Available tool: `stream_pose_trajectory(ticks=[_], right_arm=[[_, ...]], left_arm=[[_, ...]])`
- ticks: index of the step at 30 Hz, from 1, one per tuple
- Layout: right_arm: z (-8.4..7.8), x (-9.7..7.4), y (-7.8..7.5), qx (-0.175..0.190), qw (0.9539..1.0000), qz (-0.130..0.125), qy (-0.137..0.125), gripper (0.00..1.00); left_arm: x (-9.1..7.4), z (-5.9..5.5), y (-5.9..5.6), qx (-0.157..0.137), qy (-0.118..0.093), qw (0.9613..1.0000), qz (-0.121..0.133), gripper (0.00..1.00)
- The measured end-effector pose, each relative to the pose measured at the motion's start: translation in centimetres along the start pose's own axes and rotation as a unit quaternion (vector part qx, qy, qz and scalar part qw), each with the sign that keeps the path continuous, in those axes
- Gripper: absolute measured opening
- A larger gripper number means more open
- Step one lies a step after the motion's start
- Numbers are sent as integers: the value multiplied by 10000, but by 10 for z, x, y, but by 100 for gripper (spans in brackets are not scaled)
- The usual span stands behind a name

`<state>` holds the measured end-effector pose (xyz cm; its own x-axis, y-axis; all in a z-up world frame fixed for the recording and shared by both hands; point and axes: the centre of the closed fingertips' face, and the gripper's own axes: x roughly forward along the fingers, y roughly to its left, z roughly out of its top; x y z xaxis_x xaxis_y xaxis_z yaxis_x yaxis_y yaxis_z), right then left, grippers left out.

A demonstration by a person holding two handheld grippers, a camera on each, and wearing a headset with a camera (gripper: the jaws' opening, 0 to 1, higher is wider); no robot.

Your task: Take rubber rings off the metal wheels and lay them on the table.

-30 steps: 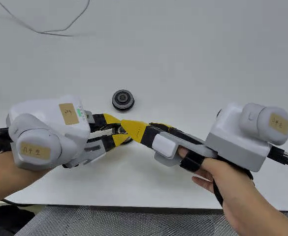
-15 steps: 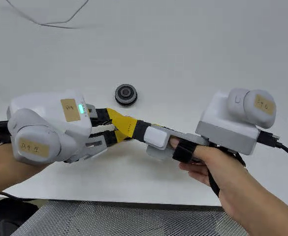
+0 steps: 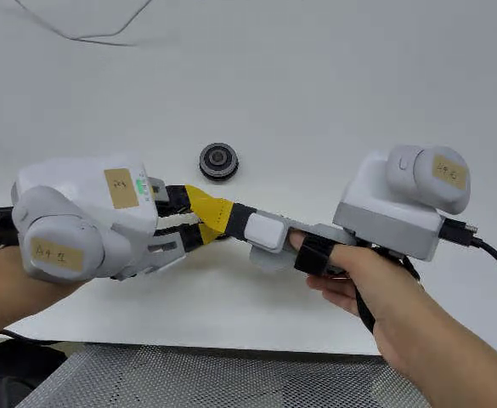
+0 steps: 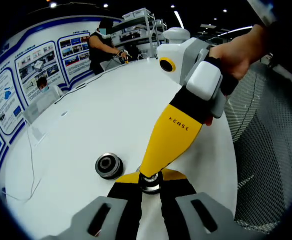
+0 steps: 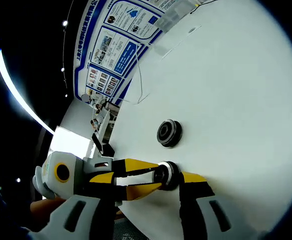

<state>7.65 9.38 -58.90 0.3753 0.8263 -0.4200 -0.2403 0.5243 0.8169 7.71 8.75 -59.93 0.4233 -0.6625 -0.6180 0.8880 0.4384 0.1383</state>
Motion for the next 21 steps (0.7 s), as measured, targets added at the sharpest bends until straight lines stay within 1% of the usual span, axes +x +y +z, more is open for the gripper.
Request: stream_pose_trajectory(ticks=[5,14,21], right_arm=[[-2,0,3,-3,10000,33,43,52],[-2,0,3,78,9999,60,68,51],[-5,-1,5,-3,9998,20,186,51]], left_arm=[[0,0,0,-2,-1,10000,-1,13],[0,0,1,11,12,10000,0,13],[0,0,1,30,25,10000,-12,13]])
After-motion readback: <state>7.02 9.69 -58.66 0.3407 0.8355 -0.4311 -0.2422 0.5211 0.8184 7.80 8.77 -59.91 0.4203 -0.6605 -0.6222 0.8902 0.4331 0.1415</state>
